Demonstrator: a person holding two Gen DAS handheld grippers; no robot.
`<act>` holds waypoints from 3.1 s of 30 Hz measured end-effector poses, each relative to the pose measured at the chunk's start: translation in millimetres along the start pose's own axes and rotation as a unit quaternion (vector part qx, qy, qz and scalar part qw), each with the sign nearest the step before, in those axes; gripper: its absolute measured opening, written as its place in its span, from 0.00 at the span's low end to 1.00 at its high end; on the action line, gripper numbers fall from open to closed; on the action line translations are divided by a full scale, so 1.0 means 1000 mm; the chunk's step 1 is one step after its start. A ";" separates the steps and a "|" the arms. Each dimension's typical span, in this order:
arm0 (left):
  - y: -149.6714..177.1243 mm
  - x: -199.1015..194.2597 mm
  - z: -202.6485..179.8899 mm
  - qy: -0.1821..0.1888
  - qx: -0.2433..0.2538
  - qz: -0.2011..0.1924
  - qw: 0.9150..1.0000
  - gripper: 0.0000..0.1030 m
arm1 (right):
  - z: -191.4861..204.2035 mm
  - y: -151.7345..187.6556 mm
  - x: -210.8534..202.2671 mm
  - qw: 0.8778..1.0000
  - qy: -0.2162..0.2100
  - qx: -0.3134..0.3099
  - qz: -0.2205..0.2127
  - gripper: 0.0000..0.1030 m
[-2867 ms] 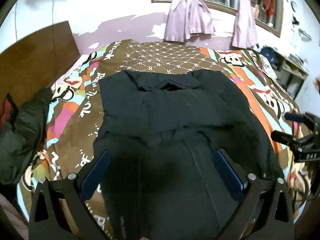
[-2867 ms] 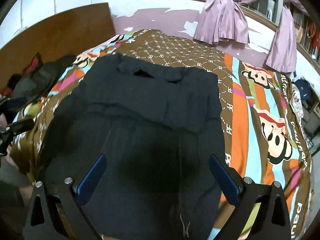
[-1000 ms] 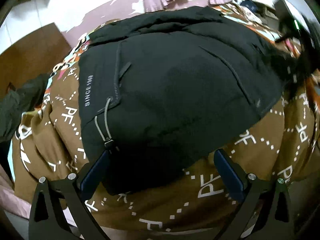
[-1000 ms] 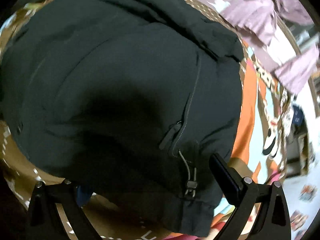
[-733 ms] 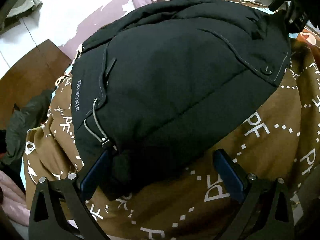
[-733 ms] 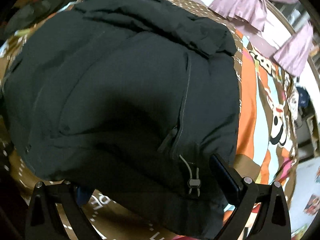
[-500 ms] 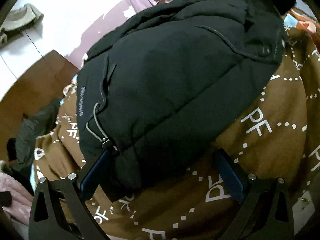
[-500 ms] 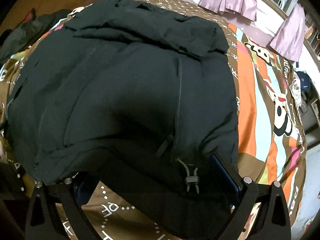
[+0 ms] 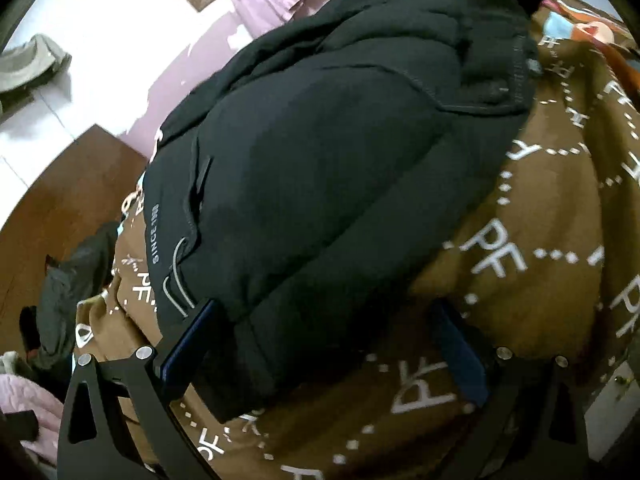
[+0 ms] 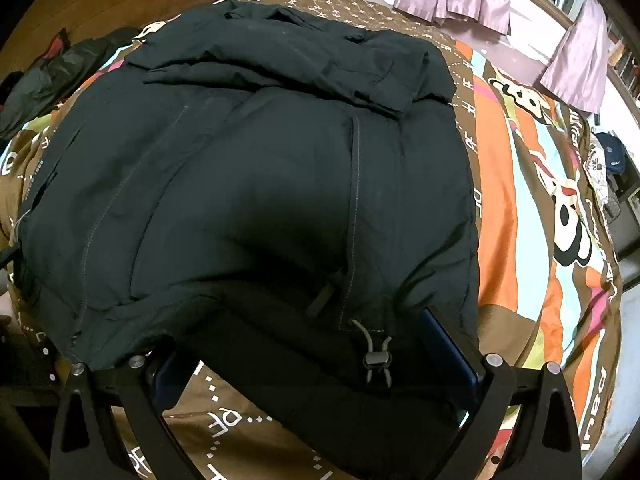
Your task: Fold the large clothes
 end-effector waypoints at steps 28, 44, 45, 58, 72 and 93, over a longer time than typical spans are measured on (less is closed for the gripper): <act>-0.066 -0.051 0.055 0.075 -0.116 -0.076 0.988 0.16 | 0.003 0.019 -0.024 0.996 -0.066 -0.041 -0.040 1.00; -0.143 -0.103 0.091 0.113 -0.162 -0.124 0.972 0.10 | 0.015 0.049 0.000 0.983 0.065 -0.170 -0.022 0.41; -0.143 -0.102 0.091 0.113 -0.163 -0.124 0.972 0.10 | 0.012 0.047 -0.002 0.985 0.059 -0.160 -0.021 0.33; -0.105 -0.114 0.098 0.145 -0.199 -0.131 0.960 0.06 | 0.000 0.027 -0.119 0.973 0.053 -0.190 -0.121 0.06; -0.100 -0.236 0.101 0.144 -0.139 -0.155 0.968 0.05 | 0.006 0.030 -0.245 0.958 0.038 -0.245 -0.144 0.06; -0.202 -0.171 0.151 0.061 -0.029 -0.127 0.990 0.05 | -0.059 -0.127 -0.153 0.967 0.111 -0.136 -0.183 0.07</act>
Point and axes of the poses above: each gripper's, at about its wrist camera, not at the fingertips, and x roughly the way its jaws point, z to its left, y to its underside, the point moved 9 cm from there along x, roughly the way its jaws point, and after that the axes turned 11 degrees about y, right-handed, at the moved point
